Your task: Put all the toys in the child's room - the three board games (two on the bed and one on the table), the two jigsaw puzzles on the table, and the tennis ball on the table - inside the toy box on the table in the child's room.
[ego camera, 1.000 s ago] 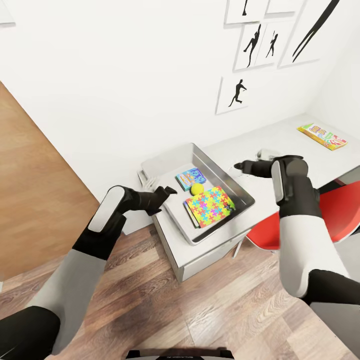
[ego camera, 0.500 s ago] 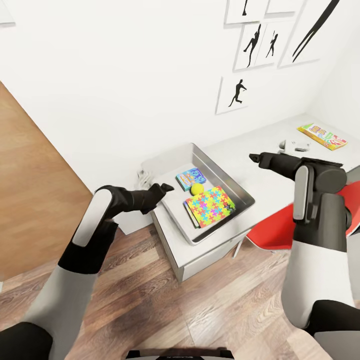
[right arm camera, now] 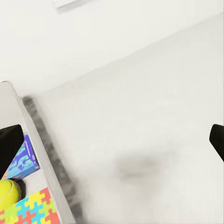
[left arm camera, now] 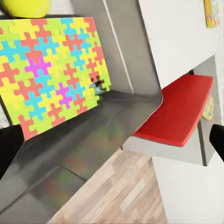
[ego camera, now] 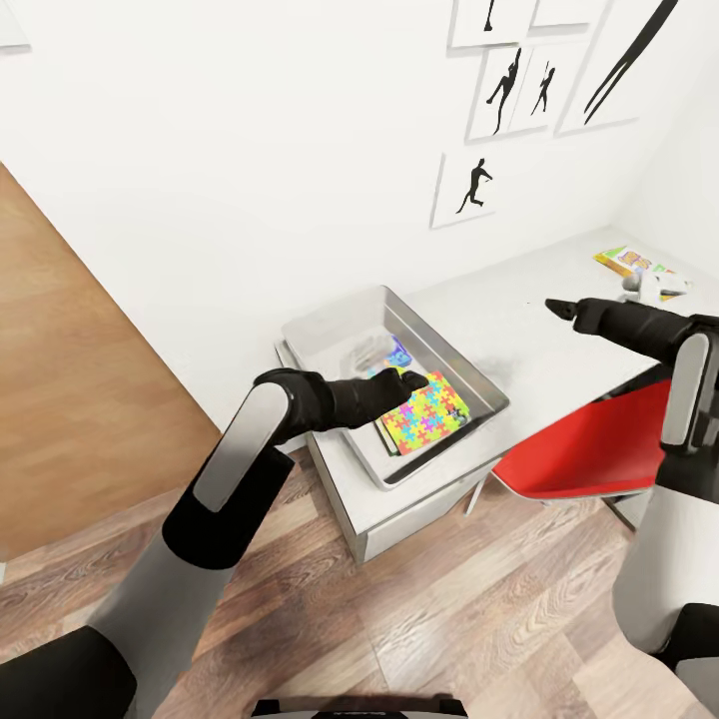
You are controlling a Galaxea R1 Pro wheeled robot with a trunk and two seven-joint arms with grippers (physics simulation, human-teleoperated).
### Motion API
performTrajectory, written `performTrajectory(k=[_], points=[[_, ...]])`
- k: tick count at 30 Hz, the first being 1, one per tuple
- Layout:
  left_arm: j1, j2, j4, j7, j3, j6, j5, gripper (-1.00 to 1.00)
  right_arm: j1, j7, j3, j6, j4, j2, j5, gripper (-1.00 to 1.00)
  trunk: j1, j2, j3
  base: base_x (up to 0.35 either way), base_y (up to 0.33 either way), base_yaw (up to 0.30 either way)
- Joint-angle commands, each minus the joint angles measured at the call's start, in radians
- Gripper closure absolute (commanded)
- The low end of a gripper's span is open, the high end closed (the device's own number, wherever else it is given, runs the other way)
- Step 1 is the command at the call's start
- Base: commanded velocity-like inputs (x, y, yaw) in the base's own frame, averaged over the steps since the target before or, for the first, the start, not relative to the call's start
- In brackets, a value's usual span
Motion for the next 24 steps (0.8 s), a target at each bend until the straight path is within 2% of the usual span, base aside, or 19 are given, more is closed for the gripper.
performTrajectory(k=[1, 2, 5, 6, 8, 9, 12, 13, 16, 17, 18, 19, 21, 22, 24], points=[[-0.016, -0.013, -0.002, 0.008, -0.051, -0.011, 0.006, -1.00, 0.002, 0.053, -0.092, 0.004, -0.001, -0.045, 0.000, -1.00, 0.001, -0.002, -0.002, 0.000, 0.000, 0.000], [-0.016, -0.013, -0.002, 0.008, -0.051, -0.011, 0.006, -1.00, 0.002, 0.053, -0.092, 0.004, -0.001, -0.045, 0.000, -1.00, 0.001, -0.002, -0.002, 0.000, 0.000, 0.000], [-0.028, -0.025, -0.003, 0.000, -0.116, -0.042, 0.007, -1.00, 0.041, 0.152, -0.217, 0.004, -0.002, -0.097, -0.006, -1.00, 0.001, -0.002, -0.002, 0.000, 0.000, 0.000], [-0.028, -0.025, -0.003, 0.000, -0.116, -0.042, 0.007, -1.00, 0.041, 0.152, -0.217, 0.004, -0.002, -0.097, -0.006, -1.00, 0.001, -0.002, -0.002, 0.000, 0.000, 0.000], [-0.035, -0.029, -0.004, -0.008, -0.149, -0.057, 0.007, -1.00, 0.092, 0.225, -0.275, 0.004, -0.002, -0.138, -0.008, -1.00, 0.001, -0.002, -0.002, 0.000, 0.000, 0.000], [-0.035, -0.029, -0.004, -0.008, -0.149, -0.057, 0.007, -1.00, 0.092, 0.225, -0.275, 0.004, -0.002, -0.138, -0.008, -1.00, 0.001, -0.002, -0.002, 0.000, 0.000, 0.000], [-0.074, -0.035, -0.005, -0.015, -0.181, -0.072, 0.007, -1.00, 0.180, 0.319, -0.338, 0.004, -0.002, -0.227, -0.011, -1.00, 0.001, -0.002, -0.001, 0.000, 0.000, -0.015], [-0.074, -0.035, -0.005, -0.015, -0.181, -0.072, 0.007, -1.00, 0.180, 0.319, -0.338, 0.004, -0.002, -0.227, -0.011, -1.00, 0.001, -0.002, -0.001, 0.000, 0.000, -0.034], [-0.131, -0.037, -0.004, -0.020, -0.213, -0.084, 0.014, -1.00, 0.274, 0.402, -0.426, 0.004, -0.002, -0.291, -0.014, -1.00, 0.001, -0.002, 0.000, 0.000, 0.000, -0.105], [-0.131, -0.037, -0.004, -0.020, -0.213, -0.084, 0.014, -1.00, 0.274, 0.402, -0.426, 0.004, -0.002, -0.291, -0.014, -1.00, 0.001, -0.002, 0.000, 0.000, 0.000, -0.136], [-0.144, -0.038, -0.004, -0.022, -0.227, -0.089, 0.016, -1.00, 0.305, 0.431, -0.465, 0.004, -0.002, -0.305, -0.014, -1.00, 0.001, -0.002, 0.001, 0.000, 0.000, -0.162], [-0.144, -0.038, -0.004, -0.022, -0.227, -0.089, 0.016, -1.00, 0.305, 0.431, -0.465, 0.004, -0.002, -0.305, -0.014, -1.00, 0.001, -0.002, 0.001, 0.000, 0.000, -0.162], [-0.163, -0.038, -0.004, -0.034, -0.254, -0.103, 0.018, -1.00, 0.360, 0.492, -0.544, 0.004, -0.002, -0.322, -0.016, -1.00, 0.001, -0.002, 0.002, 0.000, 0.000, -0.193], [-0.163, -0.038, -0.004, -0.034, -0.254, -0.103, 0.018, -1.00, 0.360, 0.492, -0.544, 0.004, -0.002, -0.322, -0.016, -1.00, 0.001, -0.002, 0.003, 0.000, 0.000, -0.202], [-0.172, -0.038, -0.004, -0.063, -0.283, -0.122, 0.020, -1.00, 0.404, 0.555, -0.605, 0.004, -0.002, -0.332, -0.017, -1.00, 0.001, -0.002, 0.003, 0.000, 0.000, -0.224]])
